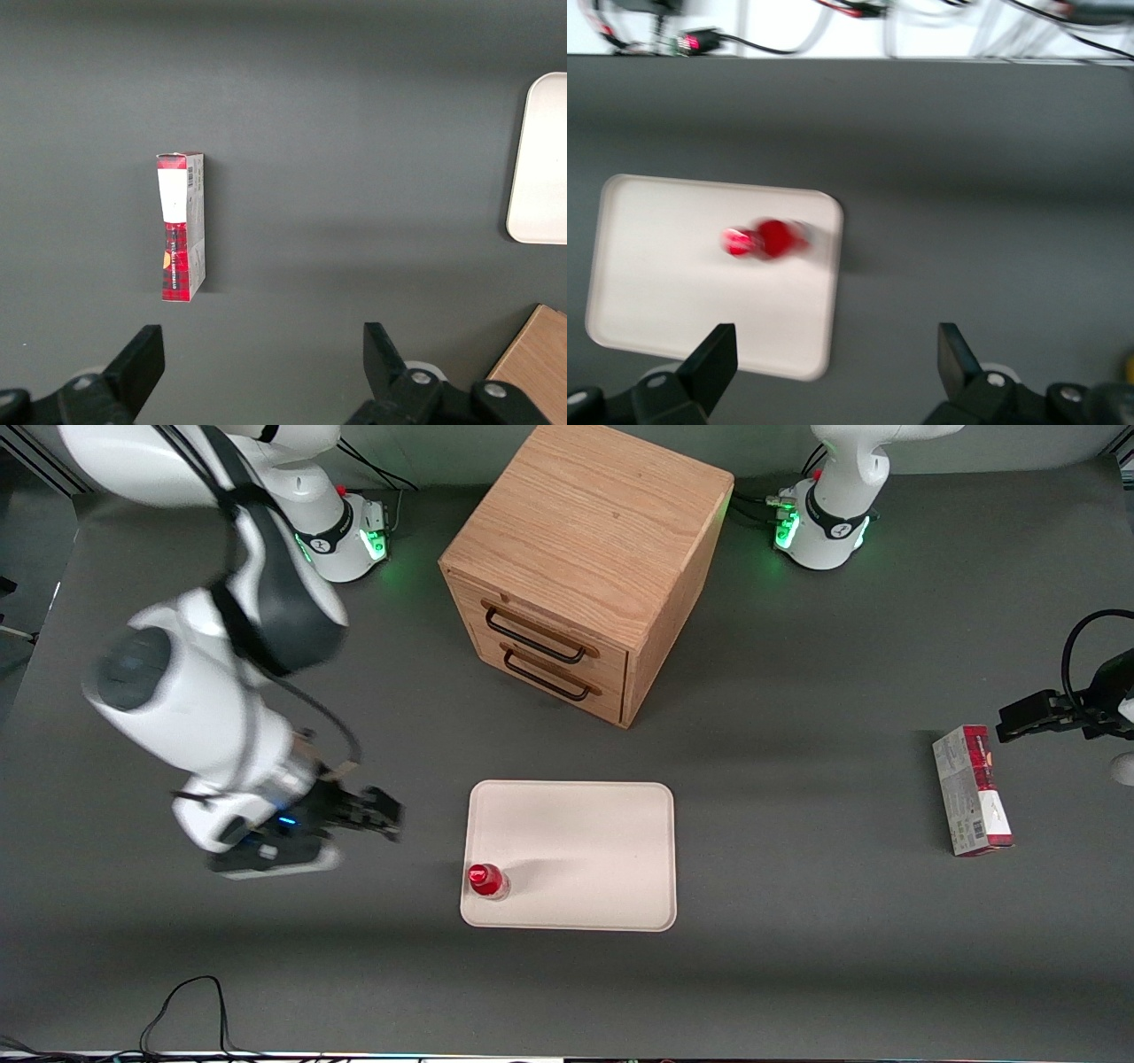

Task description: Place coke bottle on tray

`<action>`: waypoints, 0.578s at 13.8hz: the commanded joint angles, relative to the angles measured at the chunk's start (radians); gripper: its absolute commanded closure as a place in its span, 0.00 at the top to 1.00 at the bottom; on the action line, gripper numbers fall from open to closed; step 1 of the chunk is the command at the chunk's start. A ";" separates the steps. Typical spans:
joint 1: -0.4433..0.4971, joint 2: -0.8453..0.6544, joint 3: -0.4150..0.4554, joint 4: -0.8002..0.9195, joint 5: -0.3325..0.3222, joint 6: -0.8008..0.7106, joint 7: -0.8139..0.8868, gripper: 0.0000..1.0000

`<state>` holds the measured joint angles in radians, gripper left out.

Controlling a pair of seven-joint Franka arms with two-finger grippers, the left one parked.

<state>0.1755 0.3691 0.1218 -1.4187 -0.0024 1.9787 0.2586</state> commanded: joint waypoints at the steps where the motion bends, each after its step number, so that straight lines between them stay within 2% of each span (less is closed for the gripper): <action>1: 0.004 -0.261 -0.105 -0.279 0.051 -0.058 -0.073 1.00; 4: 0.006 -0.389 -0.163 -0.330 0.048 -0.220 -0.081 1.00; 8: 0.006 -0.455 -0.249 -0.333 0.042 -0.290 -0.162 1.00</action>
<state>0.1697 -0.0533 -0.0869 -1.7207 0.0189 1.6933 0.1473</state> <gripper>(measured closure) 0.000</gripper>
